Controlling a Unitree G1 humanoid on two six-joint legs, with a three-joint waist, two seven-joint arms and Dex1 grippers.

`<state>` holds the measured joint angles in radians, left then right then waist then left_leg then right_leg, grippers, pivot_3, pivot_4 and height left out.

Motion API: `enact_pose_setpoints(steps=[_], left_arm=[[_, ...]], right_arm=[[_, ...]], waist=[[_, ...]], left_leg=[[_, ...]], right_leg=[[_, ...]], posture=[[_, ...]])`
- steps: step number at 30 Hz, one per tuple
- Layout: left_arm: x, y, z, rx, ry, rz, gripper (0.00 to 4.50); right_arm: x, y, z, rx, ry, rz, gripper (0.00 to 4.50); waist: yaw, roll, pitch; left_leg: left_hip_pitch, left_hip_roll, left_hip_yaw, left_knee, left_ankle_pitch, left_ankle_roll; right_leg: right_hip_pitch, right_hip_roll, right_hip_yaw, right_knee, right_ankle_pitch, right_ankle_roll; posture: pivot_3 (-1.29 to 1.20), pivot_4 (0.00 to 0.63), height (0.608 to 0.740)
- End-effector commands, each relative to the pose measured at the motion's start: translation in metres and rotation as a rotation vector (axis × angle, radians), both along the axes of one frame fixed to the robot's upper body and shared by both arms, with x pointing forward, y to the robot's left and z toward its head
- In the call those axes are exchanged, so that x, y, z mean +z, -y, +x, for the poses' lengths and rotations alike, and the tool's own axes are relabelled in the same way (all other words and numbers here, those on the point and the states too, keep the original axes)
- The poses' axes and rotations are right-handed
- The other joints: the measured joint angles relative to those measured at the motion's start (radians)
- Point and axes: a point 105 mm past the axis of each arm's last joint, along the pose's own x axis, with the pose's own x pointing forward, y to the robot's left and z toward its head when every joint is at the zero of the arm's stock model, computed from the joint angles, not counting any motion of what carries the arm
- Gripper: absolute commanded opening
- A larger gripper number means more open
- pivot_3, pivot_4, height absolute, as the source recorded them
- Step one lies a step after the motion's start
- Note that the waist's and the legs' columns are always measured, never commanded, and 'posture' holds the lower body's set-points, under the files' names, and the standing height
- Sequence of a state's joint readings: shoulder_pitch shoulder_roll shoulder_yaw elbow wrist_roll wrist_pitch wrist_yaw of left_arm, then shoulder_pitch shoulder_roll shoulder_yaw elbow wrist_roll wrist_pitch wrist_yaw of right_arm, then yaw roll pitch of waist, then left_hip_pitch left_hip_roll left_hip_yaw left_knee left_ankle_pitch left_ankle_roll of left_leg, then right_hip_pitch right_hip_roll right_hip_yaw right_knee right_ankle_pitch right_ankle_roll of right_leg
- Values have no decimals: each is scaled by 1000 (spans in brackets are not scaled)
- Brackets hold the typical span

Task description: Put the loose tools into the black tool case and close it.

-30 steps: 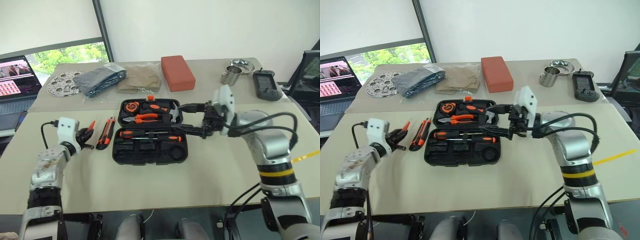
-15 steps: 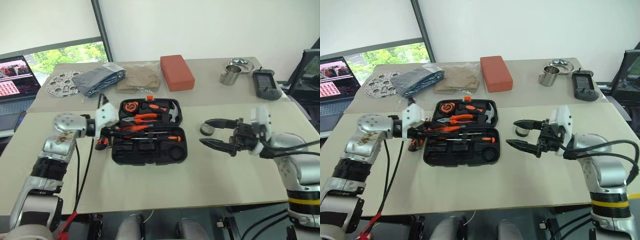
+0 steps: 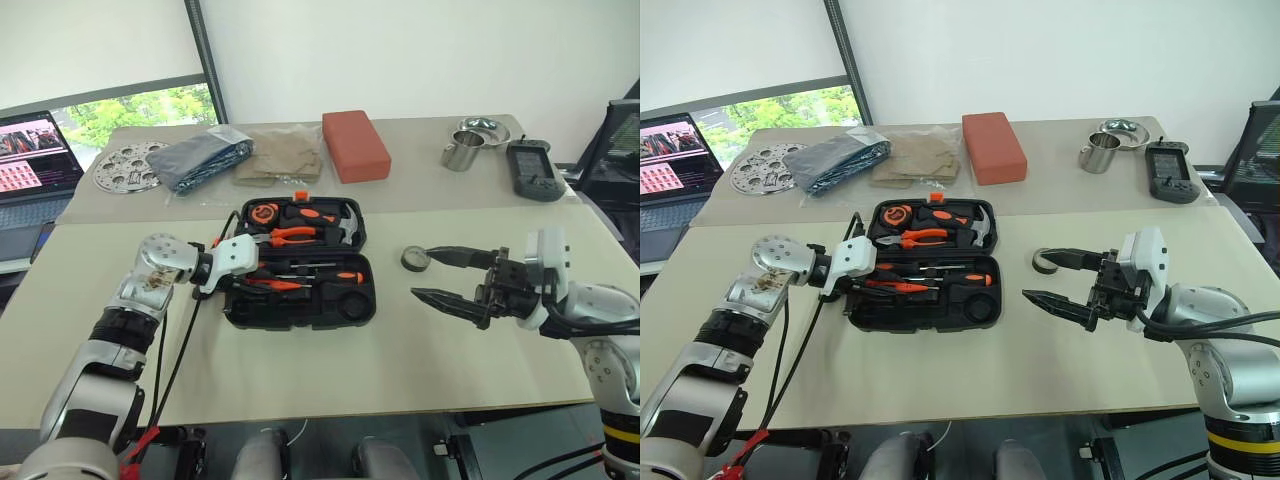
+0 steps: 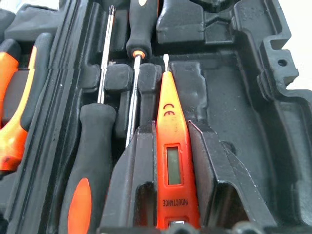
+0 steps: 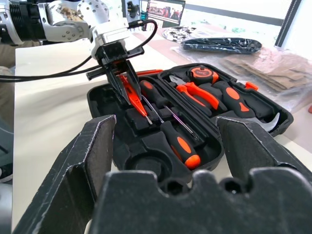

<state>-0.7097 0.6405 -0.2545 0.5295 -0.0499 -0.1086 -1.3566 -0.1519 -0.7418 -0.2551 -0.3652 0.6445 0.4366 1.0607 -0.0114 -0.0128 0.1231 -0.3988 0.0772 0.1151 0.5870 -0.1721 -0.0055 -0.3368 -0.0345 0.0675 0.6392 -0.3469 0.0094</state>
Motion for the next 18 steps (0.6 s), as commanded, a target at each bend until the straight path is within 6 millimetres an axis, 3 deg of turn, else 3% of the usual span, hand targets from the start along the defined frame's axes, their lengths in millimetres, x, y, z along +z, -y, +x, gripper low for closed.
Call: enact_pose_setpoints(steps=[1,15,17,18], left_arm=[[-4,0,4,2,29,51,499],[-12,3,-1,8,-12,59,499],[-5,7,3,23,9,13,1505],[-2,8,5,29,25,-2,1675]], right_arm=[[13,-2,-5,22,42,-1,3828],[13,-3,-1,28,56,-12,3828],[14,-4,-1,28,56,-11,3828],[14,-4,-1,29,55,-10,3828]], waist=[[0,0,0],[0,2,-1],[1,2,-1],[2,2,-1]], left_leg=[[0,0,0,1,0,0],[0,0,0,3,-1,1],[0,0,0,3,-1,1],[0,0,0,3,-1,1]], right_leg=[[0,0,0,0,0,0],[1,0,0,2,0,0],[1,0,0,2,0,0],[1,0,0,2,0,0]], posture=[[0,150,740],[0,150,740],[0,150,740],[0,150,740]])
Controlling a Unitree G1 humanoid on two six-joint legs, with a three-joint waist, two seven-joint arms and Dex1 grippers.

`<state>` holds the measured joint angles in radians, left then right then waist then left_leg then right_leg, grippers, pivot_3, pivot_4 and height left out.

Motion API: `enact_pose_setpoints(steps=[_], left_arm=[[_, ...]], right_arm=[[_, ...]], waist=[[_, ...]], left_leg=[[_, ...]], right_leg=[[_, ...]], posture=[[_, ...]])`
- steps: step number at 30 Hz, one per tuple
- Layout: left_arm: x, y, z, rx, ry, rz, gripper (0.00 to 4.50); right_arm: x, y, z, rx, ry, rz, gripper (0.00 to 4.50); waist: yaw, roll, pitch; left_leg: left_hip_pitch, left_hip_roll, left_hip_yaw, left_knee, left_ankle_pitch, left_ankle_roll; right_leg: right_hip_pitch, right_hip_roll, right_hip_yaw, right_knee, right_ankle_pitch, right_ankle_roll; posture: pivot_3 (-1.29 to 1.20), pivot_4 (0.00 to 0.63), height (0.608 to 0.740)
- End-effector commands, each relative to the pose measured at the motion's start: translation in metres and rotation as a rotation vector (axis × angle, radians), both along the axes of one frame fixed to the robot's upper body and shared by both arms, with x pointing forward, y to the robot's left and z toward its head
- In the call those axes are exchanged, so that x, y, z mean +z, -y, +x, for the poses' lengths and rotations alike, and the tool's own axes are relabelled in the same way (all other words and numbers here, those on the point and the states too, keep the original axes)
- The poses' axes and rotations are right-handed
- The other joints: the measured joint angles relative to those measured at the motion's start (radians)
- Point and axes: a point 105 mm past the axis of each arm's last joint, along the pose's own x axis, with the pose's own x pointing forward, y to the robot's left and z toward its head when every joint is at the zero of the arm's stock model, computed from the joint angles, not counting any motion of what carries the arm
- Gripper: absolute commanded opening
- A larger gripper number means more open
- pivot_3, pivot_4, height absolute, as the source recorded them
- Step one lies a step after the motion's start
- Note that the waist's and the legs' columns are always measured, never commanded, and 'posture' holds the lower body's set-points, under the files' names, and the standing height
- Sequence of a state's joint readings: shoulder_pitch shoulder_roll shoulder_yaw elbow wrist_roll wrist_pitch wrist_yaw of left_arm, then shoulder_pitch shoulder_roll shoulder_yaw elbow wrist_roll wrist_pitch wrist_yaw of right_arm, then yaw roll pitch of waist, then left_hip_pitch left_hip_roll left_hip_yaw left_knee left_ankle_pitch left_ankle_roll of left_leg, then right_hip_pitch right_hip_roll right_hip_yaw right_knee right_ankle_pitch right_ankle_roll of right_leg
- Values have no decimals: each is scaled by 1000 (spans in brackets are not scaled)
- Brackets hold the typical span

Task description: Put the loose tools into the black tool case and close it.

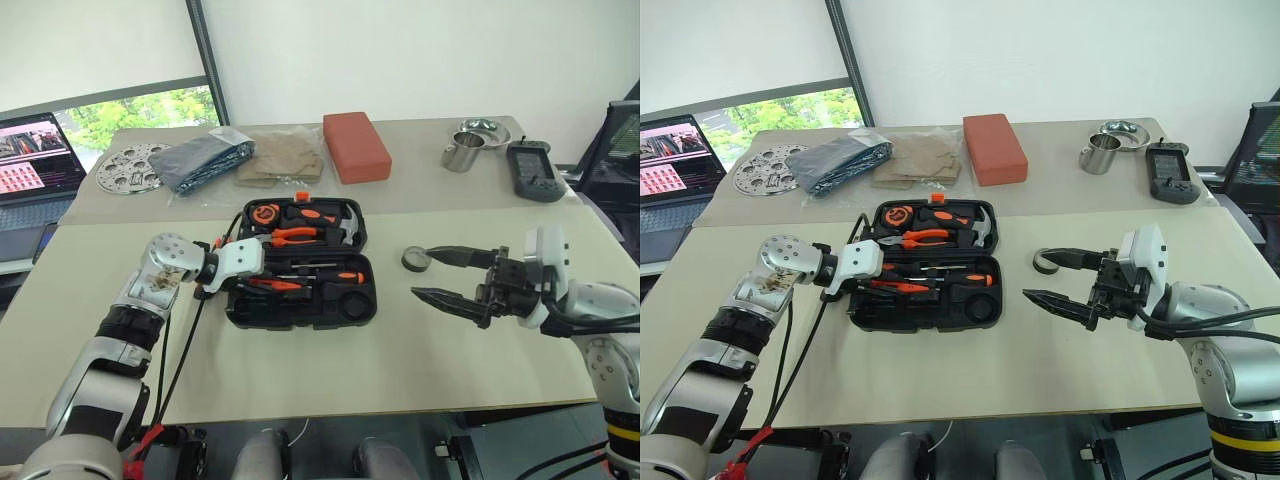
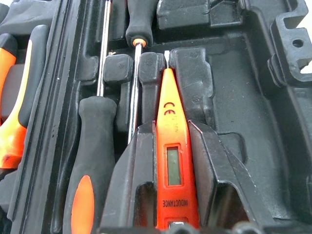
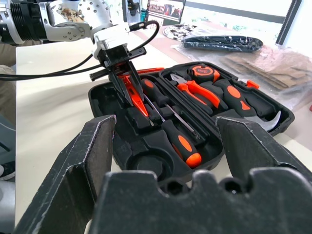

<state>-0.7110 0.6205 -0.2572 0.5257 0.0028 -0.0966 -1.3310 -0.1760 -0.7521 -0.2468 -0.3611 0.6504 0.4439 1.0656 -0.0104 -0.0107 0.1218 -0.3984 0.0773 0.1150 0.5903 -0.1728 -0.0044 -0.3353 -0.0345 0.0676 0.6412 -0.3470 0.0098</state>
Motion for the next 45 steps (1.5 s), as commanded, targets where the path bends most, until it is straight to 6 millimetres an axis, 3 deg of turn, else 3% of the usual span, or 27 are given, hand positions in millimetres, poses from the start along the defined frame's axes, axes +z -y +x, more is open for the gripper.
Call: enact_pose_setpoints(steps=[1,7,11,14,18,19,27,32,45], left_arm=[[7,5,5,18,38,-46,2097],[44,9,7,23,99,-179,4443],[79,7,-2,6,95,-307,4480],[83,7,-6,11,75,-363,4480],[64,7,-5,18,48,-343,3458],[58,7,-6,10,39,-343,2858],[22,9,-1,0,22,-321,78],[1,5,6,57,-20,-329,78],[-26,4,7,62,-45,-260,78]], right_arm=[[10,-2,-3,14,48,-4,3828],[10,-1,-2,12,45,-11,3828],[8,-1,-2,13,41,-14,3828],[7,-2,-1,15,38,-13,3828],[7,-3,0,23,41,-9,3828],[7,-4,1,24,42,-9,3828],[10,-3,0,22,46,-14,3828],[10,-5,-2,18,46,-14,3828],[10,-5,-4,16,40,-14,3828]], waist=[[3,0,0],[10,0,0],[8,0,0],[2,1,0],[-1,1,0],[-2,1,0],[0,1,0],[0,1,0],[-1,1,-1]], left_leg=[[0,0,0,0,0,0],[-1,0,0,1,0,0],[-1,0,0,0,0,0],[-1,1,0,1,0,0],[0,2,0,1,0,0],[0,2,0,1,0,0],[-1,3,0,1,0,0],[-1,3,0,1,0,0],[-1,3,0,2,0,0]], right_leg=[[0,0,0,0,0,0],[0,0,0,0,0,1],[-1,0,0,0,0,1],[-1,1,0,0,0,1],[0,3,1,0,0,1],[0,4,1,0,0,1],[0,5,2,0,0,1],[0,5,2,0,0,1],[0,6,2,0,0,1]], posture=[[0,150,740],[0,150,740],[0,150,740],[0,150,740],[0,150,740],[0,150,740],[0,150,740],[0,150,740],[0,150,740]])
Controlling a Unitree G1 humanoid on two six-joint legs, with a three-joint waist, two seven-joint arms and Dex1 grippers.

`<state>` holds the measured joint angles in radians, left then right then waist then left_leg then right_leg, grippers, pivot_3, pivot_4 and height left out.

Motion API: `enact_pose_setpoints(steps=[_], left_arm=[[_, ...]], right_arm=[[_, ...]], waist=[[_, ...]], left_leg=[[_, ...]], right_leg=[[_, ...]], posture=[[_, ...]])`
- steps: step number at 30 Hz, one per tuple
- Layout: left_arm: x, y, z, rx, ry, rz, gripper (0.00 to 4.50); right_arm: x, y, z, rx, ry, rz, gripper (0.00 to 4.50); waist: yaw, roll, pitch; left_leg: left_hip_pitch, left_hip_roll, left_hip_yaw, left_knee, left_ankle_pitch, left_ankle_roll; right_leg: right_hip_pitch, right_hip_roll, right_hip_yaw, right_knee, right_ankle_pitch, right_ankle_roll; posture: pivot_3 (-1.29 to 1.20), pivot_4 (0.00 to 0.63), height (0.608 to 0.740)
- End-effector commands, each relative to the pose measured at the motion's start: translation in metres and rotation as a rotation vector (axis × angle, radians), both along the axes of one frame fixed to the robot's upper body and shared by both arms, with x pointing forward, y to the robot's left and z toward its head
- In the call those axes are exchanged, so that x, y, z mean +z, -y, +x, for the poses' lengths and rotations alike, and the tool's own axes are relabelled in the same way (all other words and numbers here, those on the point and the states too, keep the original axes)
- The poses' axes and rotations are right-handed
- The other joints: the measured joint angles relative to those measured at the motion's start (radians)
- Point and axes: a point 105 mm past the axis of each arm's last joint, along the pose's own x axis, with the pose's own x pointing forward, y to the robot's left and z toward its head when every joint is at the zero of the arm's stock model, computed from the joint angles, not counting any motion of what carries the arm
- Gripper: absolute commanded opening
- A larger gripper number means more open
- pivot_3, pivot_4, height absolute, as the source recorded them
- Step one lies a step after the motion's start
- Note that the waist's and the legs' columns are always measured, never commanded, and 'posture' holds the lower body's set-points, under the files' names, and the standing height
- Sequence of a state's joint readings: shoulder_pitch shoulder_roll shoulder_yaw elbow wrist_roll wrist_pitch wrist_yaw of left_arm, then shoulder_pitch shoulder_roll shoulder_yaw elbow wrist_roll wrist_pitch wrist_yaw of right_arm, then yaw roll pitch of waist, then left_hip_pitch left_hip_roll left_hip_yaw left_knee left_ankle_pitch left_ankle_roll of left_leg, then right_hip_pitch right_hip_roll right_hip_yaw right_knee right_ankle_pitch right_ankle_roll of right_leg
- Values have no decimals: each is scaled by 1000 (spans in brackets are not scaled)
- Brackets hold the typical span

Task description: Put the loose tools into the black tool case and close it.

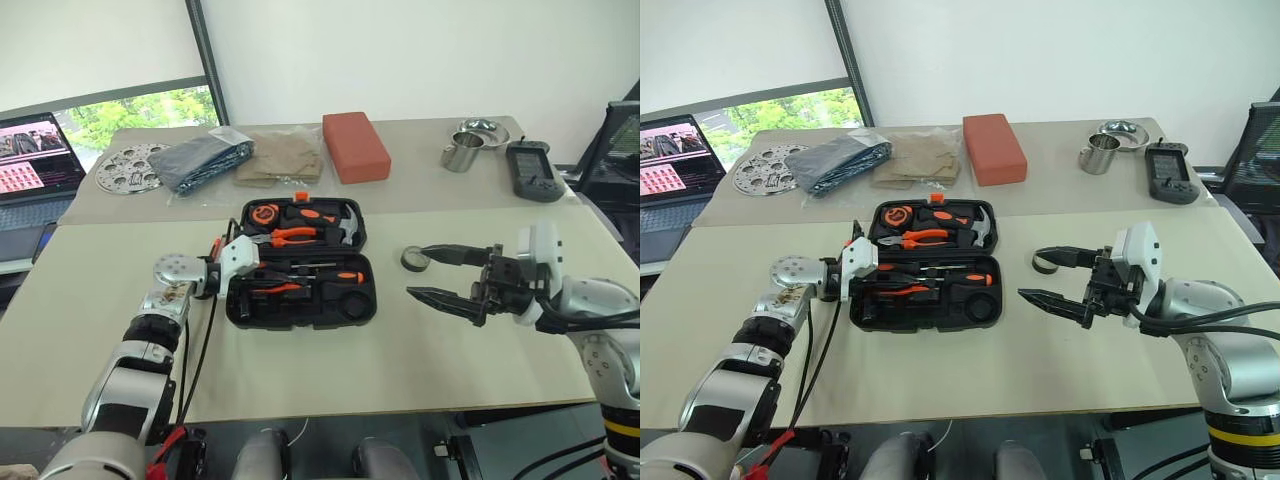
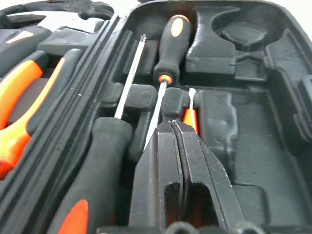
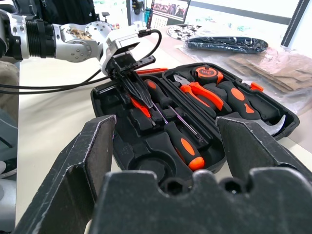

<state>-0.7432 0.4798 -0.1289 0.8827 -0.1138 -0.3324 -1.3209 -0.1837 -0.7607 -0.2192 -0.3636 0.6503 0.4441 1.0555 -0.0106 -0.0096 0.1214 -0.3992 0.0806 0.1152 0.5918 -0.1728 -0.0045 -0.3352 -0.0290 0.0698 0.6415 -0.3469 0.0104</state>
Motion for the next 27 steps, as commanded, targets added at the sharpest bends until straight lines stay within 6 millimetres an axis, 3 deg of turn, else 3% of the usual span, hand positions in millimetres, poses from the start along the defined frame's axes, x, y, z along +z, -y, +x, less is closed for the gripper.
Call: enact_pose_setpoints(steps=[1,5,9,13,14,15,16,18,22,27], left_arm=[[-13,-1,-4,-14,-26,45,78],[0,-2,0,7,0,-11,78],[39,-9,8,80,58,-123,78],[80,-29,7,216,140,-274,1200],[88,-42,11,309,181,-302,1285],[92,-57,13,412,215,-314,1909],[92,-71,13,503,233,-316,2059],[84,-96,11,683,224,-298,2822],[57,-113,2,849,175,-220,4367],[24,-112,1,1038,109,-168,4489]], right_arm=[[12,-1,-4,6,48,-1,3828],[14,-3,-5,10,50,1,3828],[16,-5,-4,17,52,10,3828],[20,-8,0,25,43,44,3828],[22,-9,2,23,46,56,3828],[23,-9,5,18,52,66,4072],[25,-9,7,17,53,73,4337],[27,-10,10,22,61,81,4500],[26,-12,14,46,52,83,4500],[24,-14,19,60,60,61,4500]], waist=[[-1,0,0],[-1,1,-1],[-2,1,0],[-5,1,0],[-5,1,0],[-5,1,0],[-8,1,0],[-10,1,0],[0,1,0],[17,1,0]], left_leg=[[0,0,0,0,0,0],[0,0,0,0,0,0],[-1,0,0,0,0,0],[-1,2,-1,0,0,0],[-1,2,-1,0,0,0],[0,2,-1,0,0,0],[0,3,-1,0,0,-1],[1,4,-2,0,0,-1],[1,4,-2,0,0,-1],[0,2,-2,1,1,-1]], right_leg=[[0,0,0,0,0,0],[0,0,0,0,0,0],[-1,1,0,1,0,0],[-1,1,0,1,0,0],[-1,2,0,1,0,0],[0,2,1,1,0,0],[0,2,1,1,0,0],[0,3,2,1,0,0],[0,2,2,2,0,0],[0,0,2,1,0,0]], posture=[[0,150,740],[0,150,740],[0,150,740],[0,150,740],[0,150,740],[0,150,740],[0,150,740],[0,150,740],[0,150,740],[0,150,740]])
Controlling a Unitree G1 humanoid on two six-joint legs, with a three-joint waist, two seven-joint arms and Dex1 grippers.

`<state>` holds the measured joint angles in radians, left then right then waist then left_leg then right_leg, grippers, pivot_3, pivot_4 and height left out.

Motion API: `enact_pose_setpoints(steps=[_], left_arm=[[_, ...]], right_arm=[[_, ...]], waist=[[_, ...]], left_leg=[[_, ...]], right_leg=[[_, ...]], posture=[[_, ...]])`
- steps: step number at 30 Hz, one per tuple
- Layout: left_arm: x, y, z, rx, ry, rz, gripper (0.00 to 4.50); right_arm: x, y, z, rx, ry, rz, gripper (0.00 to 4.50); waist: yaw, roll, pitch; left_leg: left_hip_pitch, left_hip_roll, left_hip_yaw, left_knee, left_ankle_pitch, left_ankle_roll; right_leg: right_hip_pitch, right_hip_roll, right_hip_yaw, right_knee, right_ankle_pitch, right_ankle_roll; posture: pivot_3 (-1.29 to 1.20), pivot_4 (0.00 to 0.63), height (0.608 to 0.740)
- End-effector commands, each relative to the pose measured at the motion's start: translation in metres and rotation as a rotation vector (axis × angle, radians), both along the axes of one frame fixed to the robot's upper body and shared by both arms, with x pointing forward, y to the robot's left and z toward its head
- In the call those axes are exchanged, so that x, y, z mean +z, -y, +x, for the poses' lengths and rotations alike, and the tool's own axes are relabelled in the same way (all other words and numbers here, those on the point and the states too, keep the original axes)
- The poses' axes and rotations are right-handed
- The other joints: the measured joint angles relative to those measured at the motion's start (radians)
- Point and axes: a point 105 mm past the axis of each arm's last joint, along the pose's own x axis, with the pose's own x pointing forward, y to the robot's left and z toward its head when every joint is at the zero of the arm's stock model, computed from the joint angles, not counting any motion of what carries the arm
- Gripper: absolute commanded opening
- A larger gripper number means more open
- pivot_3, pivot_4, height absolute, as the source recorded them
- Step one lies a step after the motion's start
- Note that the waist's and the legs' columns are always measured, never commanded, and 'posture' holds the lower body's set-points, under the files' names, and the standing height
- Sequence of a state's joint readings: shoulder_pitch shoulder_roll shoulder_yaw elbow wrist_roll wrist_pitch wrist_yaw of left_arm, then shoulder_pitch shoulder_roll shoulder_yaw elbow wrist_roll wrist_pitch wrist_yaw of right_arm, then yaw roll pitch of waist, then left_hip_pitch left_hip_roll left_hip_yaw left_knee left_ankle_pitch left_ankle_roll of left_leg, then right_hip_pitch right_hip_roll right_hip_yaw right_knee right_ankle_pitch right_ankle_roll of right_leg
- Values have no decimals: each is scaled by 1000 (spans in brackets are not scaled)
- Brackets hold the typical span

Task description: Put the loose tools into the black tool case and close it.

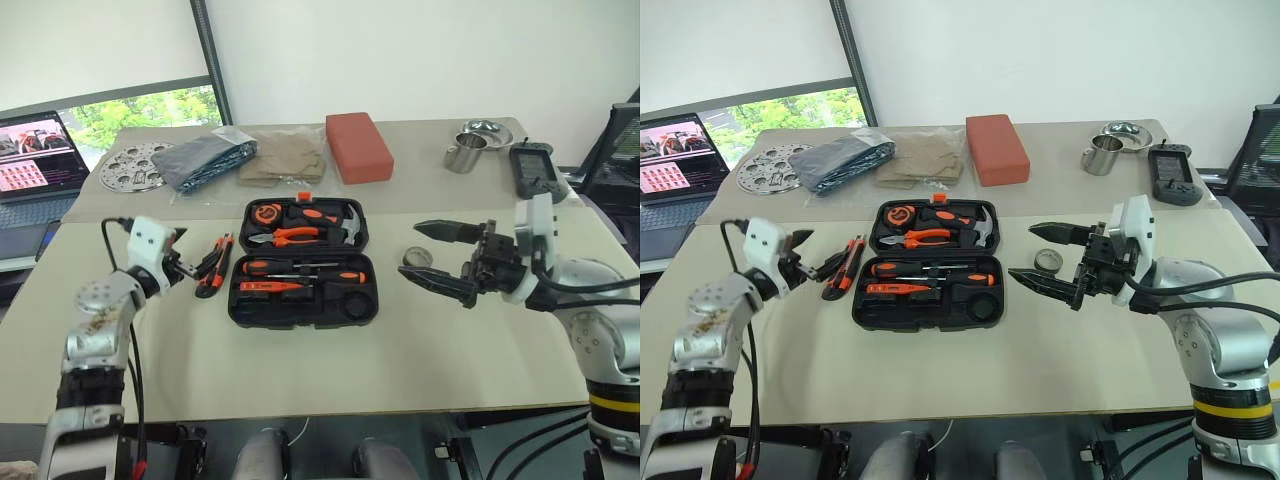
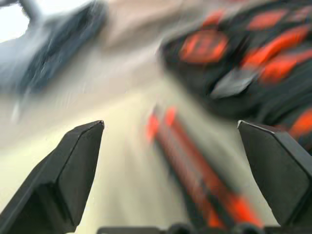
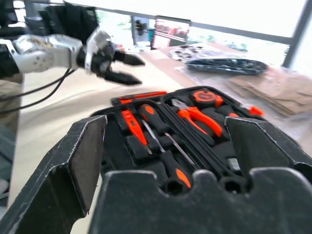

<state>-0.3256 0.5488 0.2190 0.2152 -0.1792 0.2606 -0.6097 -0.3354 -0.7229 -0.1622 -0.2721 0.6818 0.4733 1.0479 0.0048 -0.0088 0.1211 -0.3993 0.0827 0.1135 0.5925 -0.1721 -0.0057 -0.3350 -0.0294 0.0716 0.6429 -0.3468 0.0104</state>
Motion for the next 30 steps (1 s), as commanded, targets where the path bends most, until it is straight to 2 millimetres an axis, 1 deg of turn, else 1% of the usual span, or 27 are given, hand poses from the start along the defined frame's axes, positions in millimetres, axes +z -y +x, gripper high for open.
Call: enact_pose_setpoints(steps=[1,7,10,15,17,18,21,23,24,26,27,29,30], left_arm=[[1,9,6,98,16,25,4489],[-20,25,10,141,-72,-23,4489],[-25,30,13,150,-102,-45,4489],[-39,27,16,192,-173,-54,4489],[-42,26,16,197,-185,-62,3980],[-42,26,16,200,-189,-68,3803],[-43,26,15,209,-199,-91,2682],[-43,25,15,216,-202,-109,2044],[-43,25,15,219,-202,-117,1815],[-41,24,15,227,-196,-132,1806],[-30,20,18,234,-146,-148,1806],[1,15,24,208,-1,-168,1806],[11,15,25,191,47,-170,1806]], right_arm=[[7,-2,1,21,54,-19,4500],[7,0,-1,33,52,-32,4500],[6,1,-2,26,54,-37,4500],[5,4,-4,11,59,-43,4500],[5,4,-4,7,62,-44,4500],[5,5,-4,6,62,-44,4500],[5,5,-4,1,64,-46,4500],[4,6,-4,-3,64,-48,4500],[4,6,-5,-3,64,-48,4500],[4,5,-5,-3,64,-46,4500],[4,5,-5,-5,64,-44,4500],[4,6,-6,-9,64,-46,4500],[4,6,-6,-10,63,-47,4500]], waist=[[7,0,0],[4,0,0],[-1,0,0],[6,0,0],[6,0,0],[5,0,0],[3,0,0],[0,0,0],[-1,1,-1],[-2,1,-1],[-3,1,-1],[-5,0,0],[-6,-1,0]], left_leg=[[0,0,0,0,0,0],[0,-1,0,-1,0,0],[0,0,0,-1,1,-1],[0,-1,0,-1,1,-2],[1,-1,0,-1,1,-2],[1,-1,0,-1,1,-2],[1,-1,0,-1,1,-2],[1,-1,0,-1,2,-3],[2,-1,0,-1,2,-3],[2,-1,0,-1,2,-3],[2,-1,-1,-1,2,-3],[2,-1,-1,-1,2,-3],[1,0,-1,-1,2,-3]], right_leg=[[0,0,0,0,0,0],[0,1,1,0,0,0],[0,2,1,0,0,0],[0,2,1,0,0,0],[0,1,1,0,0,0],[1,1,1,0,0,0],[1,2,1,0,0,0],[1,2,1,0,0,0],[1,2,1,0,0,0],[1,2,1,0,0,0],[1,2,1,0,0,0],[1,2,1,0,0,0],[0,3,1,0,0,0]], posture=[[0,150,740],[0,150,740],[0,150,740],[0,150,740],[0,150,740],[0,150,740],[0,150,740],[0,150,740],[0,150,740],[0,150,740],[0,150,740],[0,150,740],[0,150,740]])
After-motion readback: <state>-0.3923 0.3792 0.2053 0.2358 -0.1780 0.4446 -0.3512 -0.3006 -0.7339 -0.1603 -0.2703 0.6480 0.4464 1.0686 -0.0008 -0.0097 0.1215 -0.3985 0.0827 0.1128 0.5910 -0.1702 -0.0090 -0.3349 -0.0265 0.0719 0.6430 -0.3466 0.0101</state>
